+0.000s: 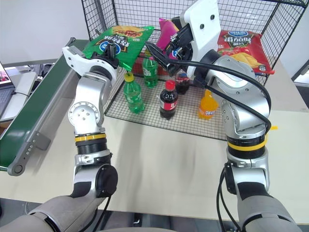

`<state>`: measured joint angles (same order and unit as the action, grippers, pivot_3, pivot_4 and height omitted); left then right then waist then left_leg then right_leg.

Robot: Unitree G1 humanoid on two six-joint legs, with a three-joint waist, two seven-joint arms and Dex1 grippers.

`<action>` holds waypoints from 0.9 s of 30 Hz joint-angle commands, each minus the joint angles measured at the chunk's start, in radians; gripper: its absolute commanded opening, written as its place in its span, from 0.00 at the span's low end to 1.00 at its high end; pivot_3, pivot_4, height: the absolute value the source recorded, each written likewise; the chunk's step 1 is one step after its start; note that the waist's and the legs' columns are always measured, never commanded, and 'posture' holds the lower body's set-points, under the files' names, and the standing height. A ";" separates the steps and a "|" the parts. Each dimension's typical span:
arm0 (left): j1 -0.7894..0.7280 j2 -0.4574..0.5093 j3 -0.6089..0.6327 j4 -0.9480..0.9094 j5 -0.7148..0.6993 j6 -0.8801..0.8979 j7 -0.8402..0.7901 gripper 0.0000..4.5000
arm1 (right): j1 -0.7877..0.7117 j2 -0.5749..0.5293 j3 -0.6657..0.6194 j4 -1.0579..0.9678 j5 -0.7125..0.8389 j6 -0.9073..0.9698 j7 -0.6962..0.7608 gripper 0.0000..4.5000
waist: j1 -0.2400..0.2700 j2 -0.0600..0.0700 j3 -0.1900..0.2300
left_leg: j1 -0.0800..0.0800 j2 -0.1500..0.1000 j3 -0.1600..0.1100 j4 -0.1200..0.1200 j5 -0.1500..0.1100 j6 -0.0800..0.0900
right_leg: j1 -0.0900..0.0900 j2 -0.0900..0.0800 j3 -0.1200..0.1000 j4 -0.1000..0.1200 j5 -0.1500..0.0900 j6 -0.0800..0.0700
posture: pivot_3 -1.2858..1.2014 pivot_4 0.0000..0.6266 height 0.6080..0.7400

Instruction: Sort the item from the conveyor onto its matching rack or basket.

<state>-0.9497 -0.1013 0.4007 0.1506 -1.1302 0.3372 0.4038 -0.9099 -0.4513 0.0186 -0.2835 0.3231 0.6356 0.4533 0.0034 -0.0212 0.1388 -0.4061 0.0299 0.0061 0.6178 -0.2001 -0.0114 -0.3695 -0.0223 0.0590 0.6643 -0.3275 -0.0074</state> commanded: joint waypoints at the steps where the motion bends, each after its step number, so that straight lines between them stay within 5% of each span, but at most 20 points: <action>1: -0.061 -0.003 -0.002 0.025 0.007 -0.004 -0.047 0.01 | -0.013 0.001 -0.027 -0.040 -0.002 -0.017 -0.009 1.00 | 0.000 0.000 0.000 | 0.000 0.000 0.000 0.000 0.000 0.000 | 0.000 0.000 0.000 0.000 0.000 0.000 | 0.52 0.24 1.00; 12: -0.119 0.028 0.025 0.123 0.029 -0.002 -0.128 0.01 | -0.010 0.008 -0.031 -0.039 0.000 -0.012 -0.014 1.00 | -0.002 0.000 0.000 | 0.000 0.000 0.000 0.000 0.000 0.000 | 0.000 0.000 0.000 0.000 0.000 0.000 | 0.52 0.24 1.00; 15: -0.120 0.016 0.034 0.121 0.041 -0.019 -0.127 0.19 | -0.010 0.008 -0.030 -0.036 0.000 -0.013 -0.014 1.00 | -0.002 0.000 0.000 | 0.000 0.000 0.000 0.000 0.000 0.000 | 0.000 0.000 0.000 0.000 0.000 0.000 | 0.52 0.24 1.00; 23: -0.092 -0.003 0.027 0.068 0.038 0.002 -0.106 0.99 | -0.012 0.012 -0.027 -0.025 -0.002 -0.021 -0.012 1.00 | -0.006 0.000 0.000 | 0.001 0.001 0.000 0.000 0.000 0.000 | 0.000 0.001 0.001 0.001 0.000 0.000 | 0.52 0.24 1.00; 27: -0.068 -0.012 0.023 0.026 0.033 0.017 -0.085 0.99 | -0.013 0.017 -0.026 -0.024 -0.003 -0.022 -0.013 1.00 | -0.013 0.000 0.000 | 0.001 0.001 0.000 0.000 0.000 0.000 | 0.000 0.001 0.001 0.001 0.000 0.000 | 0.52 0.24 1.00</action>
<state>-1.0258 -0.1022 0.4274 0.2086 -1.0999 0.3506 0.3061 -0.9097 -0.4383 0.0186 -0.2850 0.3206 0.6361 0.4485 -0.0097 -0.0210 0.1387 -0.4049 0.0311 0.0064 0.6177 -0.1998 -0.0119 -0.3696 -0.0213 0.0599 0.6653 -0.3275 -0.0074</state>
